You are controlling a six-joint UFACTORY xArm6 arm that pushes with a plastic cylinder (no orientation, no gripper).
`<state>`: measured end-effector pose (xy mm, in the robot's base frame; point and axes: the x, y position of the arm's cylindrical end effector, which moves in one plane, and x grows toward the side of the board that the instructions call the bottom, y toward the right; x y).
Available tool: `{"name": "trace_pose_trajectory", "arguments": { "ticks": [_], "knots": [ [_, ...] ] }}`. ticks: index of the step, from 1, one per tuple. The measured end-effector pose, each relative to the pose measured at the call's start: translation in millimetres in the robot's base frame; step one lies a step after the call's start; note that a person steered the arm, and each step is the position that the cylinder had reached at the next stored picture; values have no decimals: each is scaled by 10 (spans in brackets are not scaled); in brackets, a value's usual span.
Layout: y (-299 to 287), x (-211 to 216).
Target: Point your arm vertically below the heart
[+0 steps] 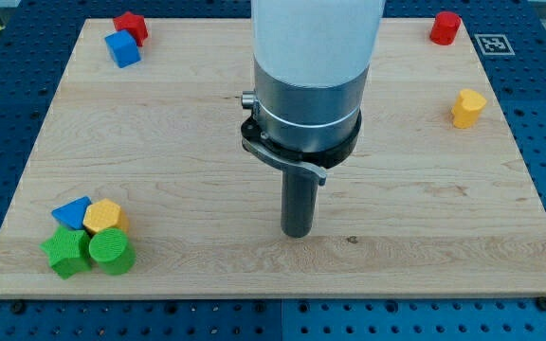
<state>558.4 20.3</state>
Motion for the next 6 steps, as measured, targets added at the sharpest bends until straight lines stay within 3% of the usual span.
{"name": "trace_pose_trajectory", "arguments": {
  "ticks": [3,5,6],
  "knots": [
    [1393,0],
    [1764,0],
    [2269,-1]
  ]
}}
